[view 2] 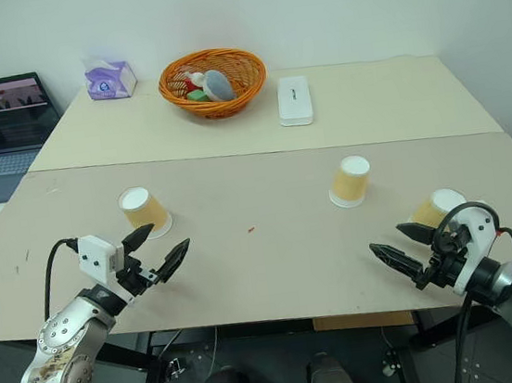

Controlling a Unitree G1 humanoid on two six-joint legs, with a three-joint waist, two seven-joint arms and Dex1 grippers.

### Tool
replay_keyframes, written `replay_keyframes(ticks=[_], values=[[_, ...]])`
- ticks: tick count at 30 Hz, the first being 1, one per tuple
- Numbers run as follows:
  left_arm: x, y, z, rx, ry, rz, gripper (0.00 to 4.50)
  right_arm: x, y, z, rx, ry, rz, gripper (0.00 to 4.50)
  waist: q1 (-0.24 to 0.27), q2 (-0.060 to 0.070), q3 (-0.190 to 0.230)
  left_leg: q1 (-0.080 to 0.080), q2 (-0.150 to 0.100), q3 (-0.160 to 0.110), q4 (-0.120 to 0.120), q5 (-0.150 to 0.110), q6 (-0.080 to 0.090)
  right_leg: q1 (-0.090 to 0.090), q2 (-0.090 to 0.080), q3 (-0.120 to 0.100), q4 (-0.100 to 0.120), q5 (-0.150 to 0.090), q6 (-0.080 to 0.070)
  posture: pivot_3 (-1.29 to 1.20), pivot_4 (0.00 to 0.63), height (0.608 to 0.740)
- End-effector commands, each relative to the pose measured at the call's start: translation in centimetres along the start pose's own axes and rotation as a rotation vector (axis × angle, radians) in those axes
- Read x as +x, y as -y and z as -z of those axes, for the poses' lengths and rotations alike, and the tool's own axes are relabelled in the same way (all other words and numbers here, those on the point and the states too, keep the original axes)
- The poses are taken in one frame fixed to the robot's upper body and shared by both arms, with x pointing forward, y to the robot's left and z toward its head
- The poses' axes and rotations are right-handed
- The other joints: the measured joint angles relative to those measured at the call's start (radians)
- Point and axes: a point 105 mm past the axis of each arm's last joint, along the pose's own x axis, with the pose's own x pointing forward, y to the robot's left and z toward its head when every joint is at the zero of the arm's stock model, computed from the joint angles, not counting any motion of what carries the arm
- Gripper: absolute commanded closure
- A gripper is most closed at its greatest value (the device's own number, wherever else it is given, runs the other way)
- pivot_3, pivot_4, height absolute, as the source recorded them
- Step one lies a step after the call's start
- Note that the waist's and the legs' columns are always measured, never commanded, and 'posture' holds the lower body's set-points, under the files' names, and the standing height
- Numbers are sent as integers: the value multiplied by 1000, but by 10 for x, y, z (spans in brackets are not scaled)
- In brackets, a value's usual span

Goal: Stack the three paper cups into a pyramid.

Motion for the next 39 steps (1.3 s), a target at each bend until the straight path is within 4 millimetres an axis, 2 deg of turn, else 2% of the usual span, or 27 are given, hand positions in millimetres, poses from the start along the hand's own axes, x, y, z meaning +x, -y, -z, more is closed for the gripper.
replay_keyframes(ticks=[1, 5, 11, 14, 18, 22, 28, 35, 39], values=[[10, 12, -18, 29, 62, 99, 86, -5, 1, -12, -49, 32, 9, 0, 0, 0, 0, 0, 0, 0, 0, 0, 0, 0, 0, 0, 0, 0, 0, 0, 150, 675], [35, 33, -41, 47, 85, 347, 86, -28, 9, -31, -68, 78, 80, 0, 23, 0, 0, 0, -1, -1, 1, 0, 0, 1, 0, -1, 0, 0, 0, 0, 150, 675], [42, 71, -68, 106, 81, 732, 86, -73, 20, -68, -77, 144, 165, 0, 12, 0, 0, -1, -1, 0, -3, 0, 0, 1, 0, 0, -4, 0, 0, 0, 150, 675], [40, 82, -70, 165, 54, 882, 86, -94, 30, -72, -111, 127, 259, 0, 6, -1, 1, 0, -1, -1, -4, 0, 0, 1, 0, 0, -4, 0, 0, 0, 150, 675], [48, 85, -74, 199, 51, 968, 86, -113, 42, -70, -156, 100, 375, 0, 1, -1, 1, 3, -1, -1, -3, 0, 0, 5, 0, 0, -4, -1, 1, 0, 150, 675], [58, 89, -75, 233, 70, 1013, 86, -111, 43, -54, -126, 102, 416, 0, -1, -2, 1, 13, 0, -1, -8, 0, 0, 14, 1, 0, -10, -4, 7, 0, 150, 675], [59, 95, -71, 239, 68, 1040, 86, -97, 47, -37, -101, 101, 425, 0, -3, -1, 1, 13, 0, 1, -9, 0, 0, 15, 1, 2, -12, -4, 7, 0, 150, 675], [54, 92, -64, 234, 52, 1000, 86, -86, 61, -34, -68, 116, 433, 0, 1, -1, 1, 14, -1, 1, -9, 0, 0, 15, 1, 2, -12, -3, 6, 0, 150, 675], [51, 92, -64, 215, 53, 969, 86, -77, 66, -35, -66, 117, 409, 0, 1, -1, 1, 13, -1, 1, -9, 0, 0, 15, 1, 2, -12, 0, 1, 0, 150, 675]])
